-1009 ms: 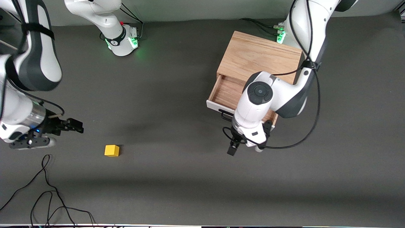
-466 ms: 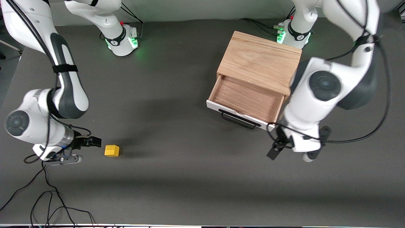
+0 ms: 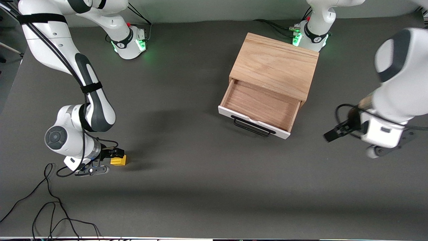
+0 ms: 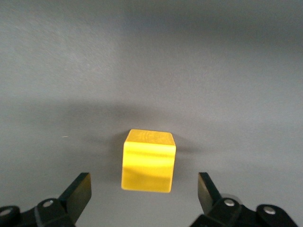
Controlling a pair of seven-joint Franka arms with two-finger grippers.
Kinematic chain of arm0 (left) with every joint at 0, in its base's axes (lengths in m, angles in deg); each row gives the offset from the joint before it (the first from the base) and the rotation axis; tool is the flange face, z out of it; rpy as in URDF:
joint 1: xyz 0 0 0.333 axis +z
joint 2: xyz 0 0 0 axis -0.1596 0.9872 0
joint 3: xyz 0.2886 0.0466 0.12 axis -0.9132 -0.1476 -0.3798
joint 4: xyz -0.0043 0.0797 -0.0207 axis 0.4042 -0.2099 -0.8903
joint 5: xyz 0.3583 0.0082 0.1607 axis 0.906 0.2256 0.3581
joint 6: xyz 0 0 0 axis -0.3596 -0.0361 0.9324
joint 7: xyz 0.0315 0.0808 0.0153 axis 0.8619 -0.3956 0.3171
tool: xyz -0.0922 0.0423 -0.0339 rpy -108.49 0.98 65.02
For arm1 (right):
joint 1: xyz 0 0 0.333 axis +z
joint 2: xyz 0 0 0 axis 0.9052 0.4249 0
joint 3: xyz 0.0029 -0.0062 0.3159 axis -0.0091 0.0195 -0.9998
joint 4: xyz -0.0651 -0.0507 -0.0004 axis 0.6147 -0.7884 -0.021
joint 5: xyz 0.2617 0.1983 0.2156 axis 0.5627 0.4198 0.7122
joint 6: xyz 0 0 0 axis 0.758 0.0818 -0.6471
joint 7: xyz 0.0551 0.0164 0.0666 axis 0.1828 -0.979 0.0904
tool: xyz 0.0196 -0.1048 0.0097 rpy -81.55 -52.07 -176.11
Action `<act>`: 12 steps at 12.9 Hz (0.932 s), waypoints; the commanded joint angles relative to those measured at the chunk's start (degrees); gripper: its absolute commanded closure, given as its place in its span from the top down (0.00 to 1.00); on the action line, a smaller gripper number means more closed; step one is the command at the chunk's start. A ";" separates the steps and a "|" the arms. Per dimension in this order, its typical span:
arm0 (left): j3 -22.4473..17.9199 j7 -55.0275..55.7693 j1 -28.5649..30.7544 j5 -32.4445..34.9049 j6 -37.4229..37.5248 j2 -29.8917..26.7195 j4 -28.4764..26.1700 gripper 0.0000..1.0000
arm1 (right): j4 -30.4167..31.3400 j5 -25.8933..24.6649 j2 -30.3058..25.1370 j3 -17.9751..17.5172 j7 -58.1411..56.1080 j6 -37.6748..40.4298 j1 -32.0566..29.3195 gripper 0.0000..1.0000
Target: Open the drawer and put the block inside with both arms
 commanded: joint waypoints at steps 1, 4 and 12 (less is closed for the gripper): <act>0.35 -10.90 3.65 -0.95 0.63 -7.23 -7.91 1.00 | 1.60 0.66 1.25 0.15 0.85 -3.12 0.04 1.00; 0.35 -19.16 6.91 -1.04 0.19 -12.60 -13.72 1.00 | 1.52 0.75 3.01 0.15 0.93 -5.23 -0.05 1.00; -1.84 -28.42 7.36 -0.07 0.46 -16.14 -14.97 1.00 | -0.15 2.16 2.76 0.06 0.93 -6.29 -0.14 0.37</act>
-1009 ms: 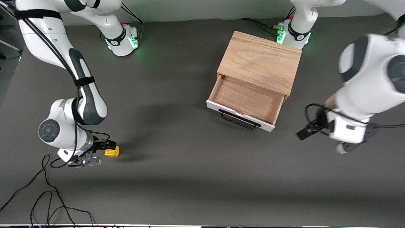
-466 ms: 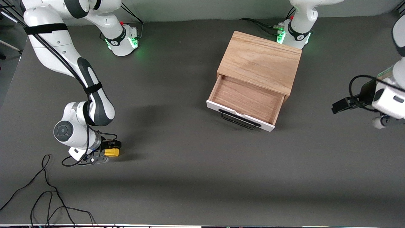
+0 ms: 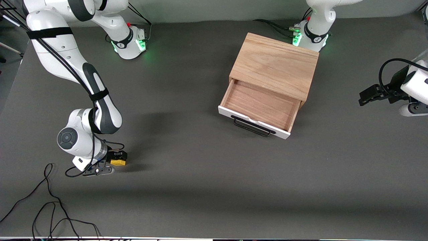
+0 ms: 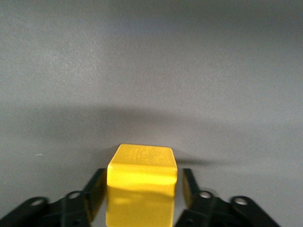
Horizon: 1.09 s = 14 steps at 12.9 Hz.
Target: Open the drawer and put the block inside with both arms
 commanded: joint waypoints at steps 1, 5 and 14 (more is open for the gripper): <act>-1.79 -2.17 -1.17 0.20 -0.71 -0.94 -0.61 1.00 | -1.65 1.00 -0.99 -0.10 0.73 1.23 -0.02 0.34; -4.08 -4.27 -3.37 0.20 -1.41 -0.94 -0.34 1.00 | -9.46 1.09 -3.71 -0.27 1.16 14.99 0.16 0.31; -4.16 -7.80 -4.42 0.29 -1.32 -0.59 -0.52 1.00 | -39.45 1.62 -6.25 -19.05 28.90 54.92 0.25 0.31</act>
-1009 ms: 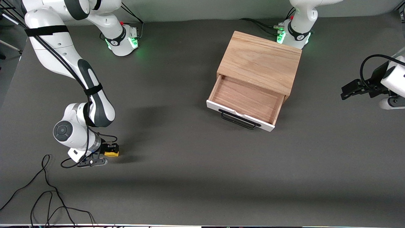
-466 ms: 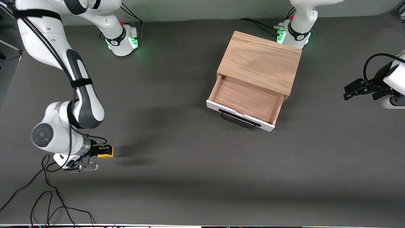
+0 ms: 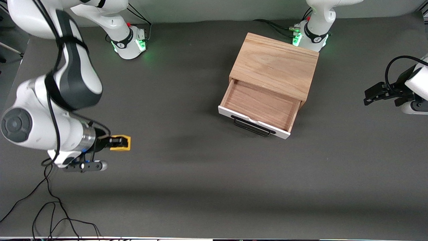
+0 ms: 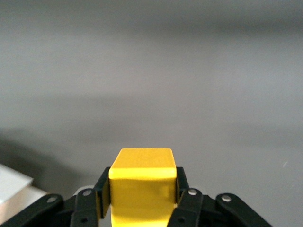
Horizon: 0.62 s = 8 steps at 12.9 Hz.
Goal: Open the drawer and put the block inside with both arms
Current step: 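Carry the yellow cube with the right gripper over the open drawer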
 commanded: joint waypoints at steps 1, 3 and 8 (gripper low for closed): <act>-1.57 -0.26 -3.34 0.28 -0.38 -0.47 -0.43 1.00 | -3.93 0.41 -0.32 -8.07 12.55 3.97 -0.05 0.31; -4.38 -0.35 -5.64 0.37 -0.38 -0.47 -0.34 1.00 | -3.93 -0.21 -0.42 -15.63 22.40 3.80 0.21 0.31; -4.30 -0.35 -5.47 0.37 0.14 -0.47 -0.43 1.00 | -4.02 -4.78 2.56 -19.80 39.74 -4.53 10.31 0.31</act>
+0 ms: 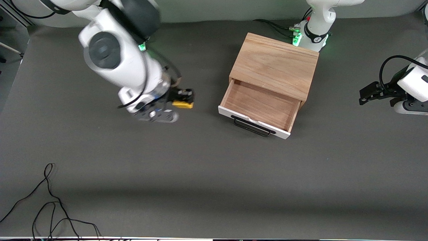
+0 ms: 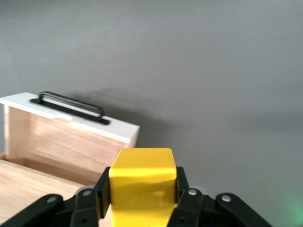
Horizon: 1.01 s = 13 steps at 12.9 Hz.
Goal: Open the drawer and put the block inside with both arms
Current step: 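Carry the yellow cube with the right gripper over the open drawer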
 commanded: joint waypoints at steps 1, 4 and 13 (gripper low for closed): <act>-0.98 -0.36 -1.15 0.35 0.33 -0.59 -0.40 1.00 | -1.07 -1.42 3.33 -0.07 6.35 -5.30 4.65 0.31; -1.07 -0.54 -1.07 0.61 0.95 -0.76 -0.40 1.00 | -1.06 -6.23 7.97 0.11 10.21 -11.63 9.84 0.32; -0.81 -0.80 -1.24 2.10 2.53 -0.76 -0.40 1.00 | -0.54 -16.61 19.14 0.19 25.50 -26.84 18.90 0.32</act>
